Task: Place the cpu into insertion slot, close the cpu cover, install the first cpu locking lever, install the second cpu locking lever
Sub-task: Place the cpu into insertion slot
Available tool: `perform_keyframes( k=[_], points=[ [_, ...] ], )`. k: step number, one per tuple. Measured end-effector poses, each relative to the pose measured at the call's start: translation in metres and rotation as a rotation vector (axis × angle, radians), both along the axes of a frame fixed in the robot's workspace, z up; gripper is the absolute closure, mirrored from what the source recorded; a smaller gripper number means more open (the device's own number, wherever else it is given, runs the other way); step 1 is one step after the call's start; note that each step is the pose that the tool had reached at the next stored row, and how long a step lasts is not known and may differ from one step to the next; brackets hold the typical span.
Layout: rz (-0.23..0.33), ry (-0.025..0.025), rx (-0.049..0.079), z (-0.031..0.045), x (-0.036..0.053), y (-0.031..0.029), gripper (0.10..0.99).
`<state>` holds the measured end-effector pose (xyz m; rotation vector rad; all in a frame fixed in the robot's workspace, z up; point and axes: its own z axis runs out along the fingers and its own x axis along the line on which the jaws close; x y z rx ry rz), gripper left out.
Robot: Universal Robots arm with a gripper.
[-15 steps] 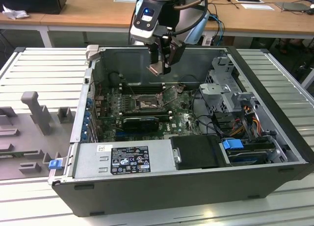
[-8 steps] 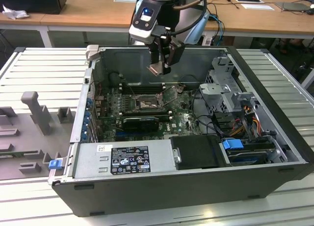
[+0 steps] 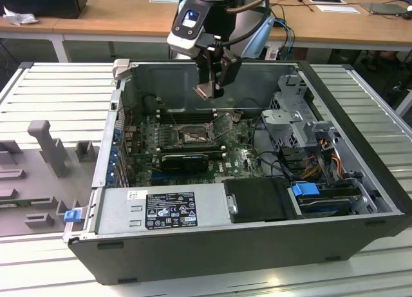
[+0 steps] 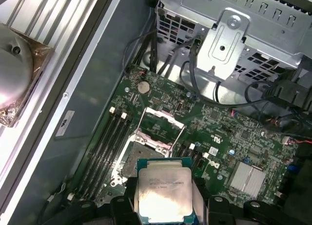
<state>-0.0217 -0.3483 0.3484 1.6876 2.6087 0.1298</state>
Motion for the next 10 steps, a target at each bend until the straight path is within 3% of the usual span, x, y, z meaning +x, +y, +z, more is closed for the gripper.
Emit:
perform_keyframes(
  k=[10],
  points=[
    [-0.024,-0.0001,-0.001,-0.0057,0.0,0.0,0.557]
  ],
)
